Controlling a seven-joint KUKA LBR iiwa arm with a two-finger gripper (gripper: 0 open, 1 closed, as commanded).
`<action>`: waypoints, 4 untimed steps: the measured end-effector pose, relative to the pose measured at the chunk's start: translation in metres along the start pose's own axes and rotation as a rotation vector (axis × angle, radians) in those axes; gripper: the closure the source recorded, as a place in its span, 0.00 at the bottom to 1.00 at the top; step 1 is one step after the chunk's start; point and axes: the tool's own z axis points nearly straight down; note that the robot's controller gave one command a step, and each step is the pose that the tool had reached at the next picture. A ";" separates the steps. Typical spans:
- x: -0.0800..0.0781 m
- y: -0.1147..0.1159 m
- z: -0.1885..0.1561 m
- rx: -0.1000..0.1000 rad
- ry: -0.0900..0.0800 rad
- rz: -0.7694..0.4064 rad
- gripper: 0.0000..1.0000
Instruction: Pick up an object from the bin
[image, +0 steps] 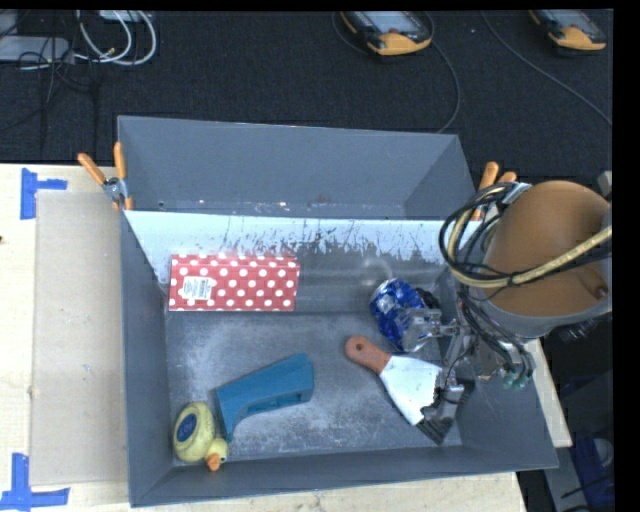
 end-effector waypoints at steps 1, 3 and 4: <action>-0.002 0.000 -0.004 0.001 -0.008 -0.002 0.00; -0.066 -0.010 0.063 -0.001 -0.003 0.232 0.00; -0.073 -0.012 0.062 -0.001 -0.008 0.279 0.00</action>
Offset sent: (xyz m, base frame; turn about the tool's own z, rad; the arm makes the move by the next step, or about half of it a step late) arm 0.0715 -0.0154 -0.1401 0.0772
